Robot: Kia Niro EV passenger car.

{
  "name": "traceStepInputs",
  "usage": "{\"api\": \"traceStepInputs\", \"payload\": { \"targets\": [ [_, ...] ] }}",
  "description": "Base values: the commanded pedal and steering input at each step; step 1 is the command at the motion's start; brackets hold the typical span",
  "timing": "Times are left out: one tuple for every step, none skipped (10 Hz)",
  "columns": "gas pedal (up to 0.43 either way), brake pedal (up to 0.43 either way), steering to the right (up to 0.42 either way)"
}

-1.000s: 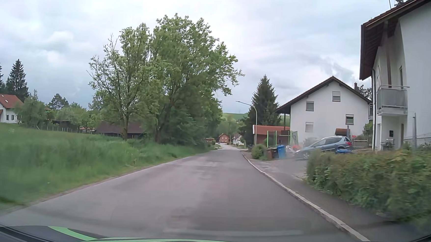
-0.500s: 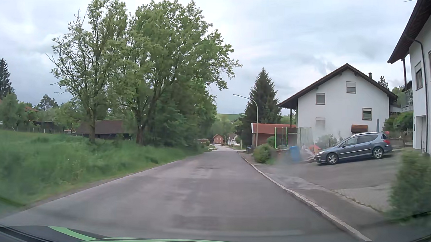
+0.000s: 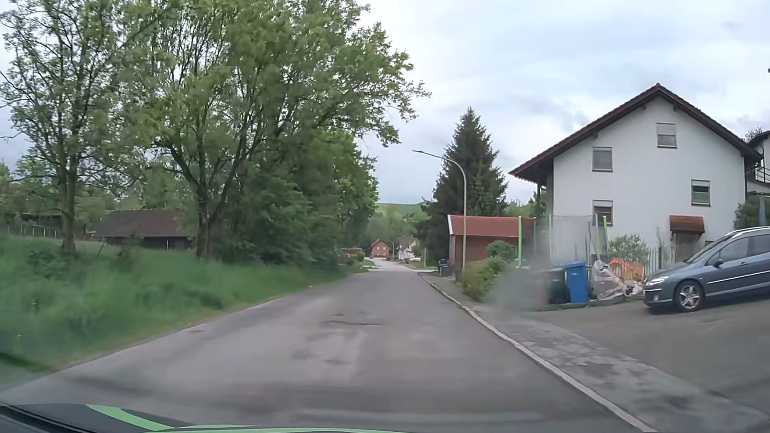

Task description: Follow the waypoints while adhering to traffic rules and regulations

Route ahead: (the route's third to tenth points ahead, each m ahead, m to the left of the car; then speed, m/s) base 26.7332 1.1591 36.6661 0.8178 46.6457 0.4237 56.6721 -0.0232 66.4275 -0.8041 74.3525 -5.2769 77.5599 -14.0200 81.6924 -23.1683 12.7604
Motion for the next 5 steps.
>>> {"api": "traceStepInputs", "payload": {
  "targets": [
    [0.000,0.134,0.011],
    [0.000,0.140,0.010],
    [0.000,0.146,0.009],
    [0.000,0.159,0.009],
    [0.000,0.165,0.008]
  ]
}}
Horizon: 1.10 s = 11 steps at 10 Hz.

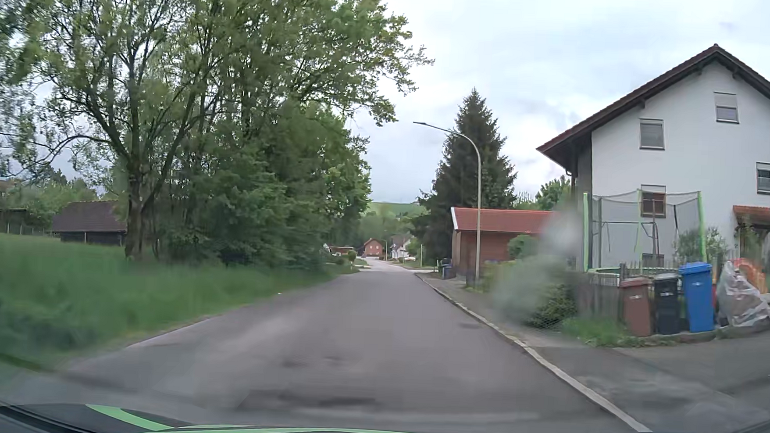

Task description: Follow the waypoints while adhering to traffic rules and regulations

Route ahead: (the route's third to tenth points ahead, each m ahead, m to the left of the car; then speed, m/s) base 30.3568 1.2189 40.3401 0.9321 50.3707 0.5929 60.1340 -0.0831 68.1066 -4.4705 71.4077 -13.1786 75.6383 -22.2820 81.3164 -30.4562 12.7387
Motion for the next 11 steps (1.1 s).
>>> {"api": "traceStepInputs", "payload": {
  "targets": [
    [0.000,0.189,0.007],
    [0.000,0.207,0.007],
    [0.000,0.213,0.006],
    [0.000,0.213,0.005],
    [0.000,0.226,0.005],
    [0.000,0.226,0.005],
    [0.000,0.220,0.005],
    [0.000,0.220,0.005],
    [0.000,0.226,0.005],
    [0.000,0.226,0.005],
    [0.000,0.226,0.004]
  ]
}}
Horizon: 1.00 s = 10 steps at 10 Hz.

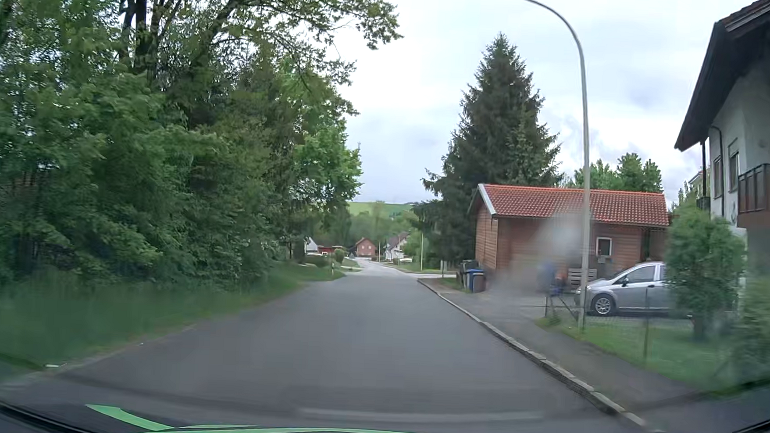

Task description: Follow the waypoints while adhering to traffic rules and regulations

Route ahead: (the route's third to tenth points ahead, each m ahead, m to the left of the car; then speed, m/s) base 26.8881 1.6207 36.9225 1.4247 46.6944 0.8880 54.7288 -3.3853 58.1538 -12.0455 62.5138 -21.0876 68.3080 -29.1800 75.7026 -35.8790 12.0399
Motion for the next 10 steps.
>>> {"api": "traceStepInputs", "payload": {
  "targets": [
    [0.000,0.226,0.004],
    [0.000,0.232,0.003],
    [0.000,0.226,0.003],
    [0.000,0.232,0.004],
    [0.000,0.232,0.003],
    [0.000,0.238,0.003],
    [0.000,0.244,0.004],
    [0.000,0.244,0.003],
    [0.000,0.244,0.003],
    [0.000,0.250,0.004]
  ]
}}
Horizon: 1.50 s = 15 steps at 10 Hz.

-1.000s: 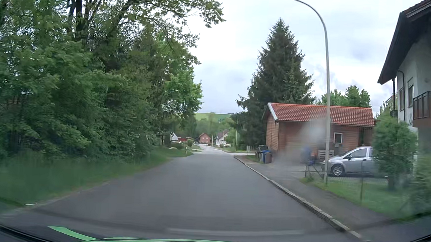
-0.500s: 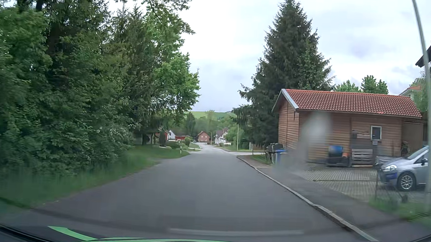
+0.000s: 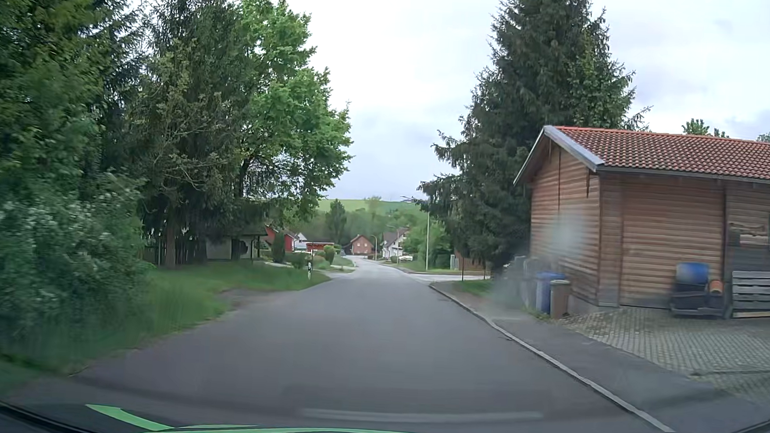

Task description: Follow the waypoints while adhering to traffic rules and regulations

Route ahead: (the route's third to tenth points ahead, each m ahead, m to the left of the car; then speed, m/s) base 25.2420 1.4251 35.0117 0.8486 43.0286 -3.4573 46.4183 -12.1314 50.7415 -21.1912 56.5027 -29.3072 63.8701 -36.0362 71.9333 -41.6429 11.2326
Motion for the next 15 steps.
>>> {"api": "traceStepInputs", "payload": {
  "targets": [
    [0.000,0.244,0.003],
    [0.000,0.244,0.003],
    [0.000,0.250,0.004],
    [0.000,0.250,0.004],
    [0.000,0.250,0.004],
    [0.000,0.250,0.004],
    [0.000,0.256,0.004],
    [0.000,0.262,0.004],
    [0.000,0.268,0.004],
    [0.000,0.268,0.004],
    [0.000,0.268,0.004],
    [0.000,0.268,0.004],
    [0.000,0.268,0.004],
    [0.000,0.268,0.004],
    [0.000,0.268,0.004]
  ]
}}
